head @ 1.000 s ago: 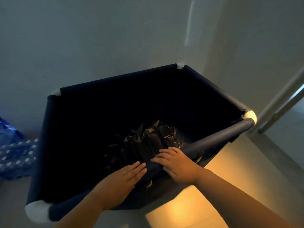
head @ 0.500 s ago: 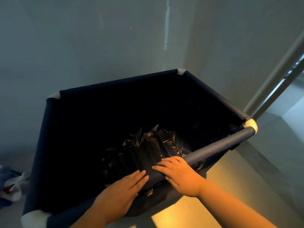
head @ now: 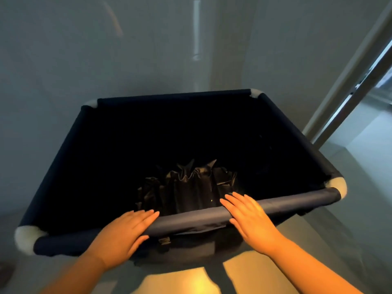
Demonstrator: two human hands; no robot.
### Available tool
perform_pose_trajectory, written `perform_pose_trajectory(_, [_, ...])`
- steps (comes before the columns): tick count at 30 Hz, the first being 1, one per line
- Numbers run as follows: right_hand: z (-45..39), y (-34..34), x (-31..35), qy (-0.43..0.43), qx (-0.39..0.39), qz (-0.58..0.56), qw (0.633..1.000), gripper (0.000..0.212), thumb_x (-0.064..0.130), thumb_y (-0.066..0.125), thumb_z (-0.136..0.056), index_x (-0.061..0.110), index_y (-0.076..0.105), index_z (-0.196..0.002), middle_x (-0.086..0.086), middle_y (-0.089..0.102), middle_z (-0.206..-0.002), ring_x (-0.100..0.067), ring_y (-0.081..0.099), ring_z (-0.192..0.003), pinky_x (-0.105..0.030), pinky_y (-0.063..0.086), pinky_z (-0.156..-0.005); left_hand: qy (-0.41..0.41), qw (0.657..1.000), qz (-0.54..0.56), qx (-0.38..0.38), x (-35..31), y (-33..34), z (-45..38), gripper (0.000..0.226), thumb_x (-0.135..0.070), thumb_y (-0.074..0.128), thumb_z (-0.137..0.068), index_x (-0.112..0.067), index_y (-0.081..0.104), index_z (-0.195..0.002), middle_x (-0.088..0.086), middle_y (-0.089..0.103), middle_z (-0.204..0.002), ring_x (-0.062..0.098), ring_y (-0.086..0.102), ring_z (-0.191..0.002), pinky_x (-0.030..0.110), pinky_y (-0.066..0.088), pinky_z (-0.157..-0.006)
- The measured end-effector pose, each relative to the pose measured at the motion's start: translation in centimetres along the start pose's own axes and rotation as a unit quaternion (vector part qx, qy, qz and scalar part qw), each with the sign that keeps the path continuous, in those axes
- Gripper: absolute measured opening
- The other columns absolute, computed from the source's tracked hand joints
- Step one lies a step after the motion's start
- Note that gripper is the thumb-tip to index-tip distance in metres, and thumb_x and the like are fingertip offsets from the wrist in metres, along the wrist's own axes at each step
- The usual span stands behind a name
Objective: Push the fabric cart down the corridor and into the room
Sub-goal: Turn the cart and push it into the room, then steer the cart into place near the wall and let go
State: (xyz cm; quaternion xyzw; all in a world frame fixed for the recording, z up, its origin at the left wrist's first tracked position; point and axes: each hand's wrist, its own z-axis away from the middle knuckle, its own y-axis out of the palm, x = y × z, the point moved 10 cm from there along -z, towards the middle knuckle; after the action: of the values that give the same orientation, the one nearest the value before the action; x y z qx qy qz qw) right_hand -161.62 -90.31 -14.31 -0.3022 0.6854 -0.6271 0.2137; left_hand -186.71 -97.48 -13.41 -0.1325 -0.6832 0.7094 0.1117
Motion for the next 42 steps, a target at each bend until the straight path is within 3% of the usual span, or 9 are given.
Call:
perform_pose_trajectory(3, [0.1, -0.3, -3.2, 0.027, -0.002, 0.001, 1.000, 0.054, 0.025, 0.056, -0.090, 0.019, 0.037, -0.140, -0.001, 0.046, -0.141, -0.023, 0.037, -0.133, -0.042, 0.023, -0.110, -0.044, 0.998, 0.007, -0.038, -0.5, -0.2, -3.3, 0.062, -0.050, 0.012, -0.094, -0.016, 0.052, -0.128, 0.002, 0.065, -0.117, 0.021, 0.063, -0.098, 0.032, 0.037, -0.090])
perform_pose_trajectory(8, [-0.3, -0.1, -6.6, 0.072, -0.003, -0.007, 0.997, 0.054, 0.021, 0.062, -0.086, 0.020, 0.043, -0.136, 0.001, 0.053, -0.135, -0.020, 0.043, -0.128, -0.040, 0.024, -0.108, -0.142, 0.986, 0.015, -0.091, -1.0, 0.0, -8.0, 0.063, -0.057, 0.018, -0.091, -0.016, 0.058, -0.116, 0.003, 0.063, -0.097, 0.027, 0.056, -0.087, 0.037, 0.036, -0.083])
perform_pose_trajectory(17, [-0.1, -0.2, -10.5, 0.118, -0.021, -0.010, 0.993, 0.054, 0.019, 0.059, -0.087, 0.021, 0.039, -0.138, -0.001, 0.051, -0.137, -0.022, 0.043, -0.128, -0.039, 0.023, -0.108, -0.148, 0.984, 0.017, -0.093, -1.5, 0.3, -13.3, 0.063, -0.055, 0.016, -0.092, -0.013, 0.055, -0.118, 0.010, 0.059, -0.104, 0.030, 0.051, -0.096, 0.044, 0.037, -0.090])
perform_pose_trajectory(21, [0.0, -0.4, -11.0, 0.121, -0.030, -0.010, 0.992, 0.053, 0.017, 0.057, -0.089, 0.019, 0.039, -0.138, -0.003, 0.051, -0.137, -0.024, 0.042, -0.128, -0.042, 0.026, -0.108, -0.145, 0.983, 0.024, -0.105, -1.8, 0.4, -14.1, 0.051, -0.048, 0.034, -0.089, -0.011, 0.054, -0.118, 0.012, 0.058, -0.106, 0.031, 0.049, -0.097, 0.047, 0.037, -0.093])
perform_pose_trajectory(29, [-0.1, -0.3, -10.0, 0.108, -0.029, -0.001, 0.994, 0.051, 0.019, 0.052, -0.091, 0.021, 0.036, -0.139, -0.002, 0.049, -0.138, -0.023, 0.038, -0.130, -0.039, 0.019, -0.110, -0.142, 0.979, 0.027, -0.145, -1.5, 0.4, -12.5, 0.040, -0.036, 0.057, -0.086, -0.012, 0.053, -0.117, 0.012, 0.058, -0.105, 0.030, 0.050, -0.096, 0.048, 0.038, -0.094])
perform_pose_trajectory(42, [-2.2, 0.1, -1.7, 0.046, -0.022, 0.000, 0.999, 0.051, 0.018, 0.053, -0.090, 0.020, 0.038, -0.139, -0.006, 0.051, -0.136, -0.026, 0.041, -0.128, -0.044, 0.024, -0.109, -0.186, 0.968, 0.028, -0.164, 2.4, 1.2, -2.9, 0.040, -0.038, 0.051, -0.088, -0.015, 0.050, -0.121, 0.010, 0.058, -0.111, 0.029, 0.050, -0.105, 0.048, 0.031, -0.103])
